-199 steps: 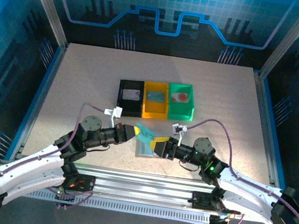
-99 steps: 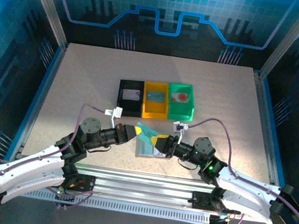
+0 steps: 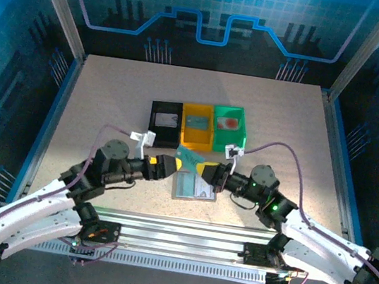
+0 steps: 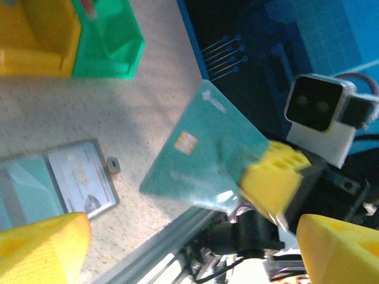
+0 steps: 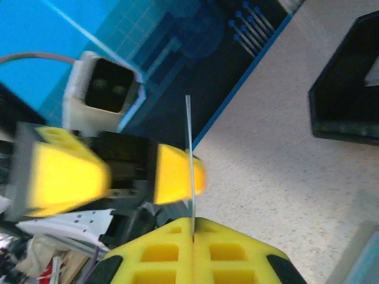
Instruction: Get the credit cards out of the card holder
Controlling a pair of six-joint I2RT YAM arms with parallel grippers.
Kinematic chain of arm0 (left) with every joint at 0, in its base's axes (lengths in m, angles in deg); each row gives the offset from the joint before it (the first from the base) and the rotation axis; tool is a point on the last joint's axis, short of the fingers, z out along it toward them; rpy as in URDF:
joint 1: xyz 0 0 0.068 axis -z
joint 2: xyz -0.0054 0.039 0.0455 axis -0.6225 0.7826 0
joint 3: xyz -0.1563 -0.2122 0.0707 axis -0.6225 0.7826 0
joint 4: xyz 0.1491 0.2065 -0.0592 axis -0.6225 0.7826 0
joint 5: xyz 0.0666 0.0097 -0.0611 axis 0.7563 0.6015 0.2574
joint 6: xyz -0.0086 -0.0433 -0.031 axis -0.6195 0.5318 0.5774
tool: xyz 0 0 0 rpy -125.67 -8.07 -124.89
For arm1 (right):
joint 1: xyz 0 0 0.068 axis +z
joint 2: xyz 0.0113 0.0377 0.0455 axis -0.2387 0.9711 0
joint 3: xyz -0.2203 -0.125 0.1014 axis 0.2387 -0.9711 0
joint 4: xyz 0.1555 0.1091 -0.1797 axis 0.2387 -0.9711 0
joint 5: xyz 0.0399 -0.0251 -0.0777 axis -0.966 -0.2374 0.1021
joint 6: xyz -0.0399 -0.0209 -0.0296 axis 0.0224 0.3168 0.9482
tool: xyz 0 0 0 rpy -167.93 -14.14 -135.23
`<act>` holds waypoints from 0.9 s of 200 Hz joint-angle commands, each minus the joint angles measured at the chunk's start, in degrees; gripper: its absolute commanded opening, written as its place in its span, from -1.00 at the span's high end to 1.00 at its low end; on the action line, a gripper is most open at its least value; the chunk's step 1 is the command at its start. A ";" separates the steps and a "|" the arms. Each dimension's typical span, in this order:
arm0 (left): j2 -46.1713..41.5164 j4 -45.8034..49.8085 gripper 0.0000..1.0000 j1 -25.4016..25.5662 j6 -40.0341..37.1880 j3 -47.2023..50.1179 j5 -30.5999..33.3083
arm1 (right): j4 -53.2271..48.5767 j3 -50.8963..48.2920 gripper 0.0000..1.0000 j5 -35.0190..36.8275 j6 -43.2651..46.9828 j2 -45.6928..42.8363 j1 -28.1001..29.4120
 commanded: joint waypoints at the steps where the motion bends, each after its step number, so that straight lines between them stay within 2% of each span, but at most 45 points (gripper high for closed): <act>1: 0.24 21.27 -0.96 -2.44 -14.74 -9.88 3.59 | -18.88 6.65 1.00 -1.18 5.18 -0.63 -6.07; 31: 3.51 33.32 -0.98 -4.84 -25.15 -17.73 10.53 | -37.05 18.60 1.00 -7.29 12.15 7.50 -15.41; 57: 4.69 35.28 -0.98 -5.42 -28.45 -16.82 22.15 | -51.35 32.22 1.00 -6.43 19.09 18.01 -17.85; 75: 3.54 33.32 -0.99 -5.92 -28.30 -13.97 25.34 | -56.69 39.02 1.00 -4.77 21.52 24.65 -18.24; 130: 0.22 30.58 -0.99 -6.10 -28.57 -8.25 34.10 | -59.50 52.89 1.00 -4.08 23.42 41.99 -19.37; 180: 1.21 29.89 -0.99 -6.46 -29.02 -7.53 34.34 | -58.23 64.47 1.00 -6.87 22.88 56.06 -19.63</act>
